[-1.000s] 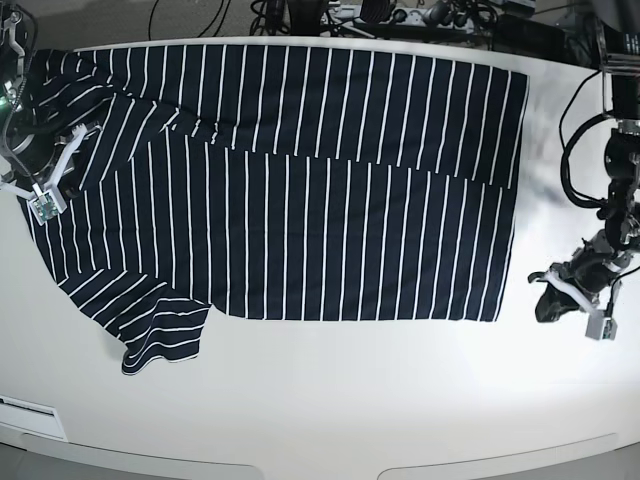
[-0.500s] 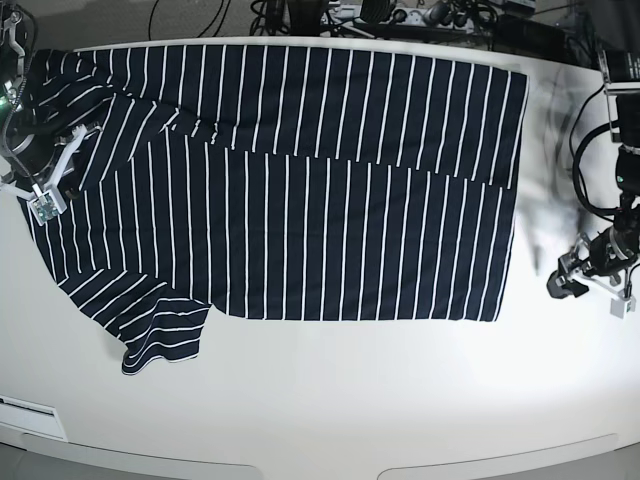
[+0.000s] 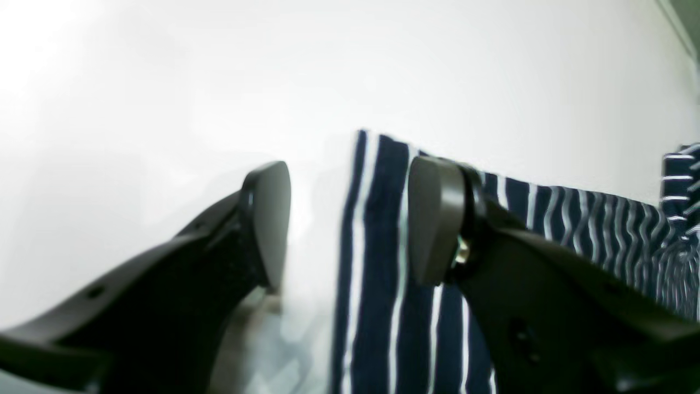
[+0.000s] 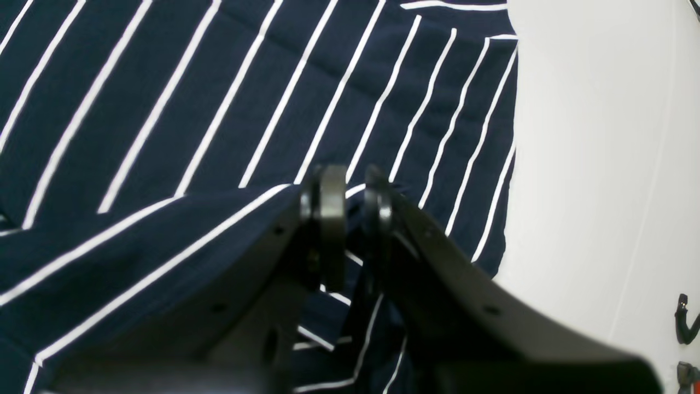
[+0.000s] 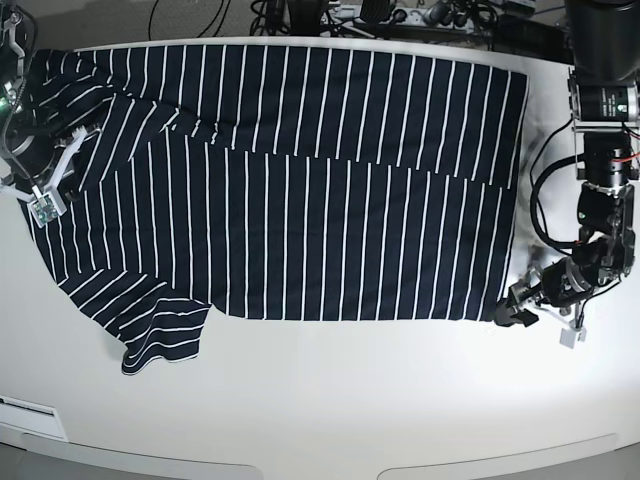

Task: Fold the T-shirt properly
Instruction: 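Move both grippers to the hem corners of the shirt, then grasp the hem corners with both grippers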

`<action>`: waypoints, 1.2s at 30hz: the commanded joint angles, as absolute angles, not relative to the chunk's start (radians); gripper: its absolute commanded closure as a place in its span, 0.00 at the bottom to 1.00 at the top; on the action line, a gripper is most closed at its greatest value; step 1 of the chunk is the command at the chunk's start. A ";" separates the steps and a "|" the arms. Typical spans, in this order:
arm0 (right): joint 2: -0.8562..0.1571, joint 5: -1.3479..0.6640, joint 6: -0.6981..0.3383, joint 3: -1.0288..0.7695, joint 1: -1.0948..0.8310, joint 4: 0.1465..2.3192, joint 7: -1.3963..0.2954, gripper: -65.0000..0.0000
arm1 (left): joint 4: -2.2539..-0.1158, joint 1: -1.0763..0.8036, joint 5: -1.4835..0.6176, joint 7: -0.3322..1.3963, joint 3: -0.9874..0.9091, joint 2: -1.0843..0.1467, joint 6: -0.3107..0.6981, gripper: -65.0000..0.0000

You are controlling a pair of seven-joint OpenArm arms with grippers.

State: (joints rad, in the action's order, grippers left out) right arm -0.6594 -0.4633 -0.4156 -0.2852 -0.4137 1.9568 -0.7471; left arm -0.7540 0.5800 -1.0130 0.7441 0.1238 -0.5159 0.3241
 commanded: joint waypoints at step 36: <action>-0.678 -0.471 -0.329 -0.296 -0.098 1.816 -0.621 0.74 | -0.714 0.594 -1.018 0.918 0.139 -0.466 0.390 1.00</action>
